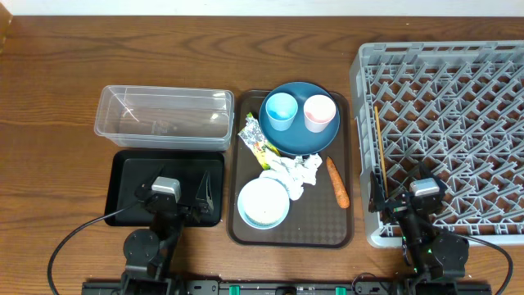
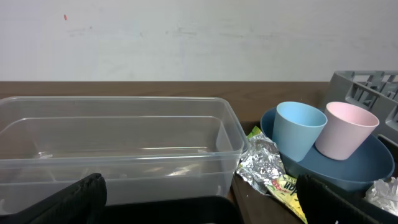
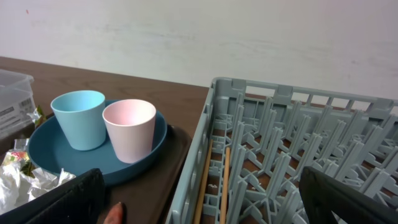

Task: Sort waste into correct bins and load items into the dishwasher rack

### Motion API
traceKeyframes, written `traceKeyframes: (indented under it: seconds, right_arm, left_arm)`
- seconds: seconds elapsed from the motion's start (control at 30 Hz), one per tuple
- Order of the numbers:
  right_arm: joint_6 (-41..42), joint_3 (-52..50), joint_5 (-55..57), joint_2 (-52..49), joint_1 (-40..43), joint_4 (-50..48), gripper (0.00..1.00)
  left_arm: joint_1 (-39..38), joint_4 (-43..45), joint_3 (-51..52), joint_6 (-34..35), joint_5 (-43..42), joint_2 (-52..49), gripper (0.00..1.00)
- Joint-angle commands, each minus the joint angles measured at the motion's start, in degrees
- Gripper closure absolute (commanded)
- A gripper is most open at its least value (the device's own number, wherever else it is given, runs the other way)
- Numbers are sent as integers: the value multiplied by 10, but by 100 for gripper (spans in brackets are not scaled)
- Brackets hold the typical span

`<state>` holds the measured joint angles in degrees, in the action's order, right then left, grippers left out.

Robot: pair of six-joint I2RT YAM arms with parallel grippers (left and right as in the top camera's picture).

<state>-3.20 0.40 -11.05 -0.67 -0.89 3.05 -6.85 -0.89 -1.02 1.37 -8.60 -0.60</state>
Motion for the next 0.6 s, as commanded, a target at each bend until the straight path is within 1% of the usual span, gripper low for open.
traceKeyframes:
  seconds: [0.0,0.1,0.17,0.27,0.33,0.43,0.5,0.57]
  right_arm:
    - [-5,-1,1,3,-3,2,1]
    - [-5,-1,1,3,-3,2,1]
    - [-5,-1,1,3,-3,2,1]
    - [-5,-1,1,3,-3,2,1]
    - [-5,-1,1,3,-3,2,1]
    - [-5,-1,1,3,-3,2,1]
    - [-5,-1,1,3,-3,2,1]
    - [-5,-1,1,3,-3,2,1]
  left_arm:
    - [2,-17,8,-11,-8,3,0]
    - [2,-23,8,-11,-8,1,0]
    - [2,-9,8,-11,-10,0,0]
    - [2,38,-4,35,-56,0,0]
    - [2,39,-29,75,-79,0,0]
    - [2,19,-82,133,-99,-1,0]
    - [2,-8,-132,140,-125,-8,0]
    - [2,-54,-196,140,-136,-26,0]
